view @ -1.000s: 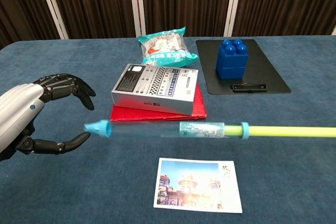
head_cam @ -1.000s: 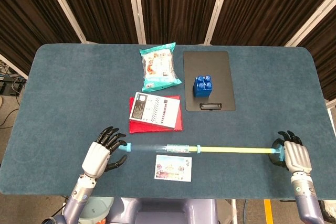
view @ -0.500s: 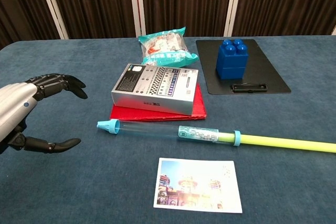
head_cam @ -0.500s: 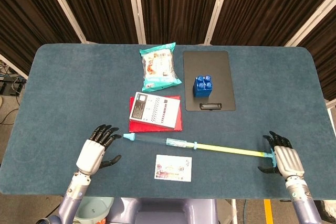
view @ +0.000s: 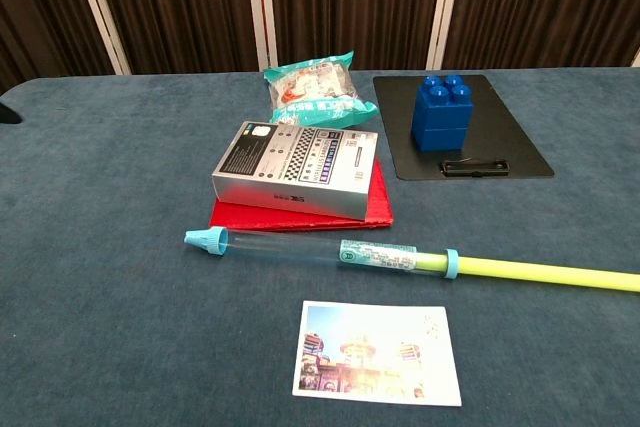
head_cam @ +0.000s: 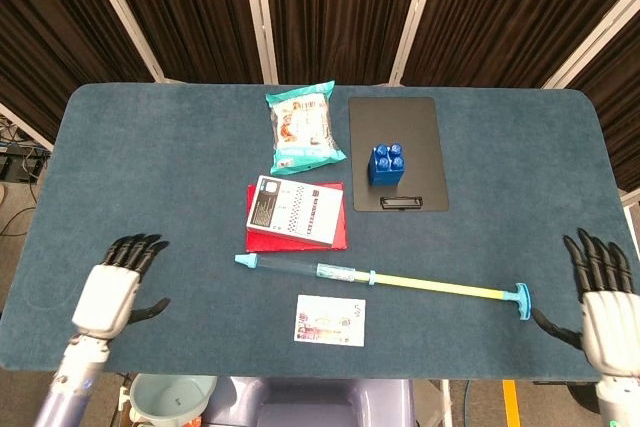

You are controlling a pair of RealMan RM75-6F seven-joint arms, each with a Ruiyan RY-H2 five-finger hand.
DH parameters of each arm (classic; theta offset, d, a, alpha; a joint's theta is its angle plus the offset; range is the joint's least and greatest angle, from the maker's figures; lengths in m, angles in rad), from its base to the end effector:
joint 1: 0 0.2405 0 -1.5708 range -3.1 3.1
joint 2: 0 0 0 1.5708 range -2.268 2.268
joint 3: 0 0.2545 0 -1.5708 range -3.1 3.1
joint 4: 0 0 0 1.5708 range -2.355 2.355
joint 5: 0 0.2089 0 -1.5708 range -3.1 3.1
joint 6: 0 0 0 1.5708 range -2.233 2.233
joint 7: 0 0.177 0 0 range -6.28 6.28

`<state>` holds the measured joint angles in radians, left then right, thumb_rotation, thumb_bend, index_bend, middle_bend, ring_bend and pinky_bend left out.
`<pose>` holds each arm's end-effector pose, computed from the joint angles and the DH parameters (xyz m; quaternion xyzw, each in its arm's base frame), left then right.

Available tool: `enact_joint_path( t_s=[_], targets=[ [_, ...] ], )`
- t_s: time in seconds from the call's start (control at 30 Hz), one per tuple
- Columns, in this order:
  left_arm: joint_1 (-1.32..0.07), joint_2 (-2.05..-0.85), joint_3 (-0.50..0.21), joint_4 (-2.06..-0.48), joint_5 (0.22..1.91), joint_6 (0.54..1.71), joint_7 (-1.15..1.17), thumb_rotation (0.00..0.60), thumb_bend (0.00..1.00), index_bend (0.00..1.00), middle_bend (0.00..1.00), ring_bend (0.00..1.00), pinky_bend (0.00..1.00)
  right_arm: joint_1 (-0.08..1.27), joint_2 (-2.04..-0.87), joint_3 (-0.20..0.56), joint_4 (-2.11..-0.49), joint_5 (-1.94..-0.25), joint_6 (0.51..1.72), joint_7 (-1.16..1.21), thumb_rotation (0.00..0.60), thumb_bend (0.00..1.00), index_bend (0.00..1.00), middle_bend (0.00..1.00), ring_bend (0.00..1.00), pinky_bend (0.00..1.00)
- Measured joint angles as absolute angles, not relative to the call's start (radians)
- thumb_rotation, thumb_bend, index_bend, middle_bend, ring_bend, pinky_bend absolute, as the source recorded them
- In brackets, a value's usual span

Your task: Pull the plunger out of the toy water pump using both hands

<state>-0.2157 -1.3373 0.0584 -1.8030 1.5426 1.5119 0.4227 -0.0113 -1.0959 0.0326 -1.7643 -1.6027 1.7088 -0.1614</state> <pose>-0.2142 0.2146 0.0704 -0.6605 -0.3485 -0.4074 0.5257 -0.2716 -0.1779 0.1832 0.5634 -0.3265 0.4275 0.6271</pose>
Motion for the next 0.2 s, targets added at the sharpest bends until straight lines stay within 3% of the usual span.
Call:
enact_joint_path(
  t_s=[0.2],
  targets=[
    [-0.151,-1.283,0.084,-1.845,1.539,1.553,0.434,0.6,0.12,0.14,0.14,0.12,0.16,-0.032,-1.07,0.019,-1.744,-1.566,1.672,-0.055,0.6,0.01,0.0,0.0,0.0,0.0]
  ],
)
